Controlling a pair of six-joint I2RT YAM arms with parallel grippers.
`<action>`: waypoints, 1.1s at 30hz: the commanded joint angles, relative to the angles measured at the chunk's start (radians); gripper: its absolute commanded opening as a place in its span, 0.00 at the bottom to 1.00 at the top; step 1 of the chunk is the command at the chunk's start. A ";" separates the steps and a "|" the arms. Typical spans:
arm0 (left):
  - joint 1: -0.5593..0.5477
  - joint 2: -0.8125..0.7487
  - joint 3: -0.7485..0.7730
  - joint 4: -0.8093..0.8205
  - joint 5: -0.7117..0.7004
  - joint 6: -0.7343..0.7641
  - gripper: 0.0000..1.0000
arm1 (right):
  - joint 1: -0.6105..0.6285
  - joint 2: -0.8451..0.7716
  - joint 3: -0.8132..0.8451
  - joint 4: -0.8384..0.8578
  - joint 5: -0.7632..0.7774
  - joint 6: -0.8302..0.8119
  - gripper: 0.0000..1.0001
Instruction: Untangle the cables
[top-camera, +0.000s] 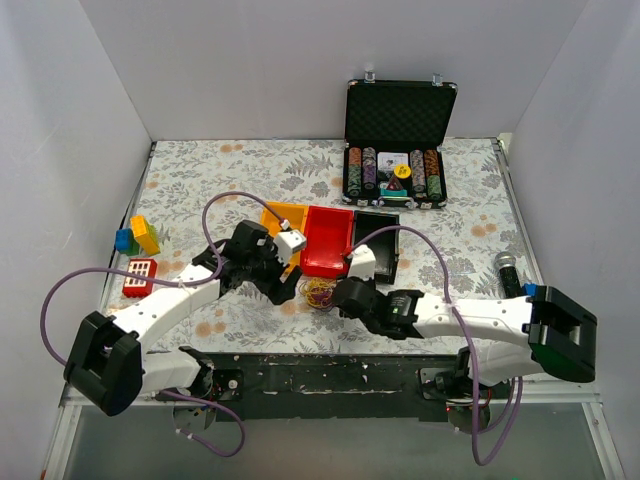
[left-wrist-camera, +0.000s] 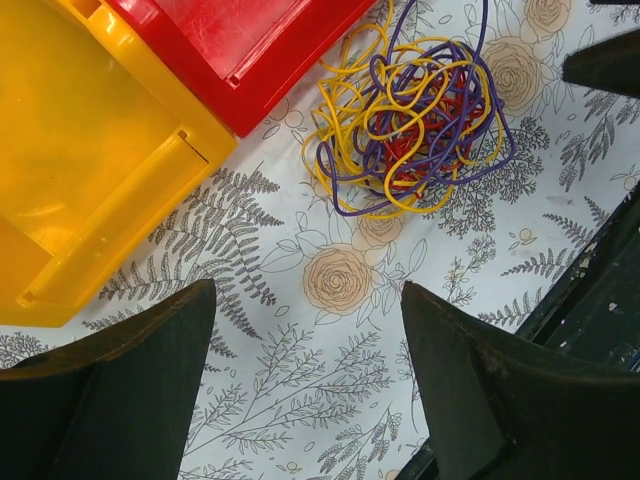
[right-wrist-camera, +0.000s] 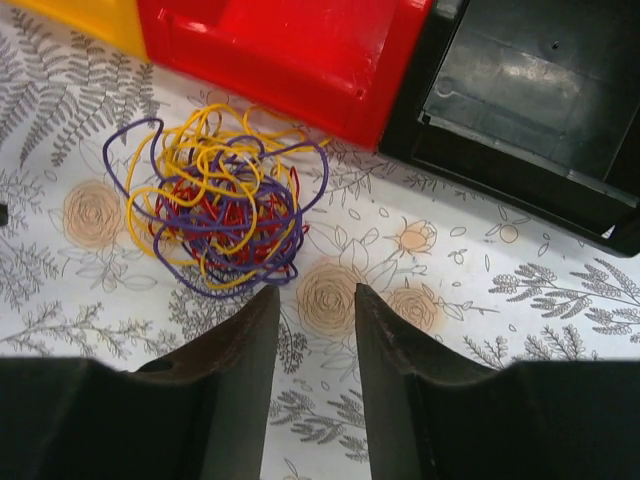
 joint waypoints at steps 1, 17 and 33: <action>-0.003 -0.050 -0.029 0.018 0.006 0.012 0.74 | -0.034 0.039 0.056 0.077 0.026 -0.015 0.42; -0.003 -0.080 -0.082 0.043 -0.005 0.030 0.74 | -0.096 0.134 0.120 0.111 -0.035 -0.035 0.45; -0.003 -0.057 -0.095 0.069 -0.006 0.062 0.74 | -0.134 0.136 0.035 0.124 -0.046 0.005 0.23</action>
